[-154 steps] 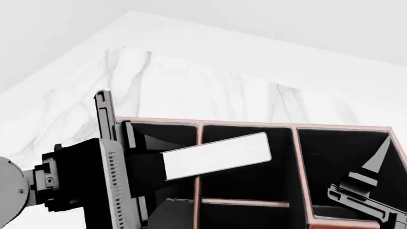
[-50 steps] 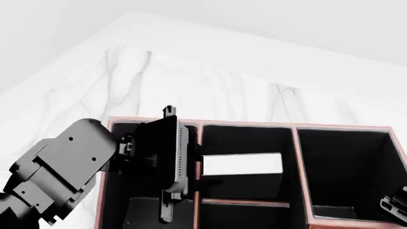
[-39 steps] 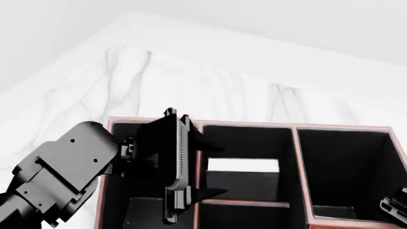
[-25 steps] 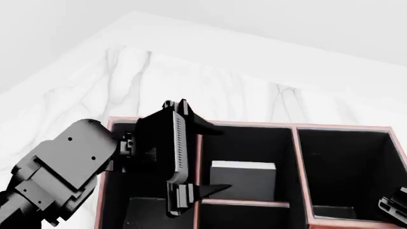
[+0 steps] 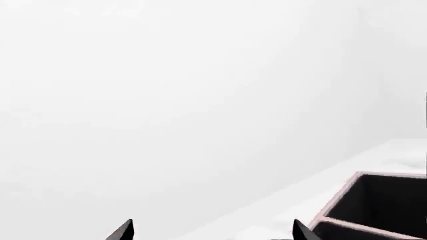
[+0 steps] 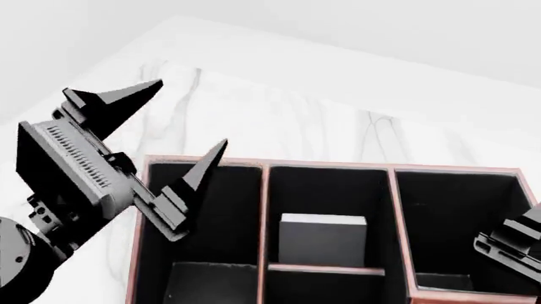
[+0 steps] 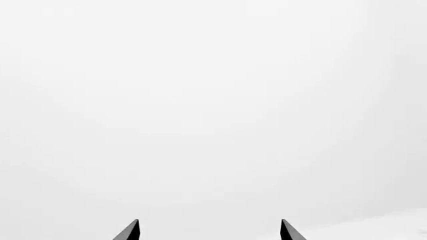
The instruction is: Pick up the book and place it in the front compartment of the caddy.
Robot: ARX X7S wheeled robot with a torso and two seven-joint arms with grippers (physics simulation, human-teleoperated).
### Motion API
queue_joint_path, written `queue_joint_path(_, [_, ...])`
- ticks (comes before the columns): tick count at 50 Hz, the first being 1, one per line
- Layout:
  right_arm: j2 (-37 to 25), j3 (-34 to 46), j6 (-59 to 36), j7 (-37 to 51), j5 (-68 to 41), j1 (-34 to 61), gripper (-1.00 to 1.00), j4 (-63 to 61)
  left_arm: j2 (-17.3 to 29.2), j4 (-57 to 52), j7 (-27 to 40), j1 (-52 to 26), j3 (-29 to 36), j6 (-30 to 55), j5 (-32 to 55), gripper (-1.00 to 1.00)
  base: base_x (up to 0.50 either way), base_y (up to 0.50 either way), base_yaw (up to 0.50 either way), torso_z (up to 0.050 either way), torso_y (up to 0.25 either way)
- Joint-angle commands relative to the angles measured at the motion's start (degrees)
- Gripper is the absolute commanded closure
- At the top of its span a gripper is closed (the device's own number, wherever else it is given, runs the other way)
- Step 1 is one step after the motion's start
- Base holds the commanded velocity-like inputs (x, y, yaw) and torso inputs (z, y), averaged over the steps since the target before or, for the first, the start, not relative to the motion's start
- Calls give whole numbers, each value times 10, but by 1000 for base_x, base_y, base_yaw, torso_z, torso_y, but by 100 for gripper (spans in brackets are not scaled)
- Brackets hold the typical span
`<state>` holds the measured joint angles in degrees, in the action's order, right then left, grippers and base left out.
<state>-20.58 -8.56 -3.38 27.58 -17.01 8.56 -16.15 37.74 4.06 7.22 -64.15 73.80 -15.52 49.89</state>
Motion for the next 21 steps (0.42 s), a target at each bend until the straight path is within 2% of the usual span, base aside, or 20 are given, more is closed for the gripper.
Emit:
queue_joint_path(1, [9, 12, 21, -8, -11, -7, -100, -46, 146, -221, 379, 133, -65, -77, -142, -100, 0, 0, 0, 0, 0])
queue_joint_path(2, [10, 11, 28, -9, -10, -13, -100, -55, 166, -245, 423, 153, -74, -86, -150, -100, 0, 0, 0, 0, 0])
queue_joint_path(7, [15, 5, 44, -7, -14, -27, -100, -74, 209, -285, 495, 194, -103, -145, -164, -100, 0, 0, 0, 0, 0])
queue_joint_path(8, [18, 4, 53, -5, -11, -33, -100, -81, 228, -300, 540, 212, -118, -159, -184, -100, 0, 0, 0, 0, 0])
queue_joint_path(13, [28, 11, 95, 2, 28, -37, -100, -81, 255, -297, 647, 271, -150, -218, -238, -100, 0, 0, 0, 0, 0])
queue_joint_path(17, [34, 6, 118, 3, 28, -46, -100, -90, 275, -297, 698, 298, -173, -262, -246, -100, 0, 0, 0, 0, 0])
queue_joint_path(18, [36, 4, 127, 5, 30, -52, -100, -98, 290, -304, 737, 311, -189, -270, -263, -100, 0, 0, 0, 0, 0])
queue_joint_path(21, [37, 1, 136, 5, 28, -57, -100, -104, 307, -315, 800, 336, -217, -282, -305, -100, 0, 0, 0, 0, 0])
